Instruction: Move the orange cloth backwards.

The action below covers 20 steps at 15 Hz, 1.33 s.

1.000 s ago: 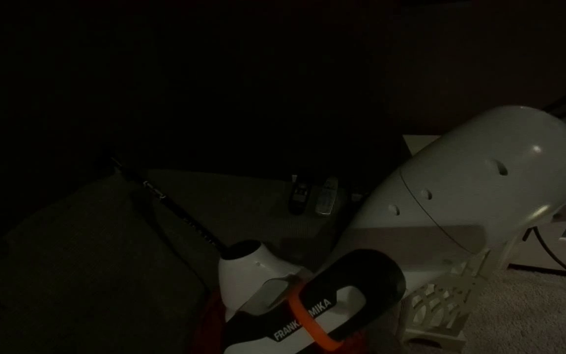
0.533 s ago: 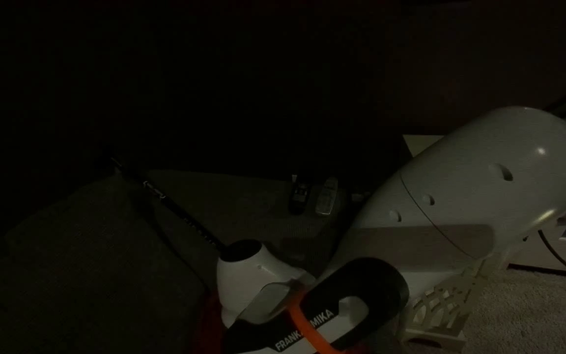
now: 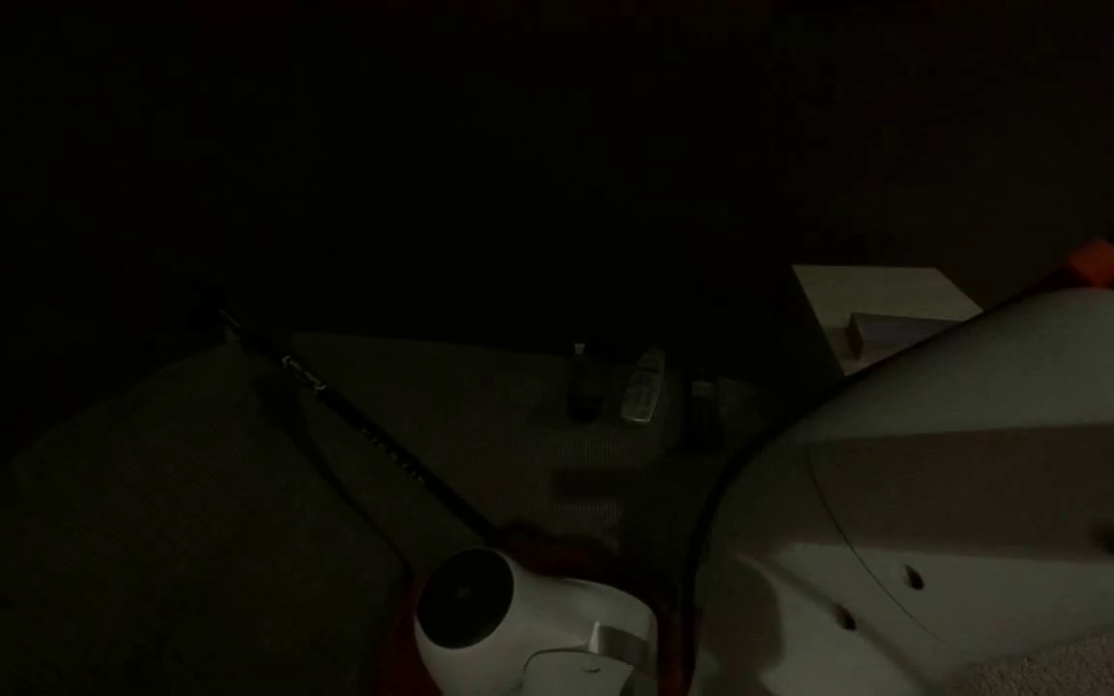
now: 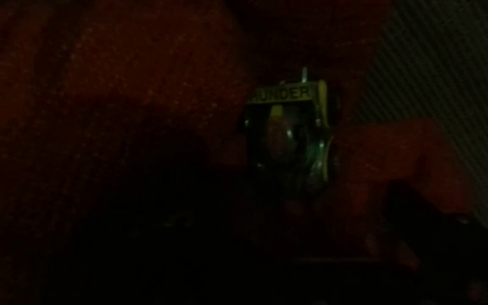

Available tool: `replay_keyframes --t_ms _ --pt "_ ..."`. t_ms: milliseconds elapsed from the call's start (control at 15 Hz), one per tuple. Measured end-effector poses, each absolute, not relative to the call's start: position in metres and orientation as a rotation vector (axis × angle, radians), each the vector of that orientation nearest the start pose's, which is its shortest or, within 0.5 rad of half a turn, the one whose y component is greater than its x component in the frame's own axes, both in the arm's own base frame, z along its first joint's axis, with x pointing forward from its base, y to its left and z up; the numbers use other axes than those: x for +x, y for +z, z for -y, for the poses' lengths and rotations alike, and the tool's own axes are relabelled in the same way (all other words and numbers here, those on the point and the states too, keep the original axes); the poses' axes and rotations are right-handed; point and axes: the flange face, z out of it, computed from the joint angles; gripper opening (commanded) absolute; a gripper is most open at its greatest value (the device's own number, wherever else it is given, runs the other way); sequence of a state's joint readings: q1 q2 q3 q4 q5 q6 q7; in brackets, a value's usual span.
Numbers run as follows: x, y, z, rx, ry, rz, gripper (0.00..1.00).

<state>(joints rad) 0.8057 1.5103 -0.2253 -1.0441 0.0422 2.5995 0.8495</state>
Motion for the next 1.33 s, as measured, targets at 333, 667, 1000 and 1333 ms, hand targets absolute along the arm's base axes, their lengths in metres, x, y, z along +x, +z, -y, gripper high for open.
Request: replay_keyframes --t_ms 333,667,1000,1333 --pt "0.552 -0.106 -0.410 -3.356 -0.314 -0.183 1.00" --pt "0.529 -0.115 -0.427 -3.350 -0.115 -0.064 1.00" --pt "0.525 -0.117 -0.430 -3.308 -0.027 -0.015 1.00" --pt "0.528 -0.120 -0.417 -3.358 0.022 -0.037 1.00"
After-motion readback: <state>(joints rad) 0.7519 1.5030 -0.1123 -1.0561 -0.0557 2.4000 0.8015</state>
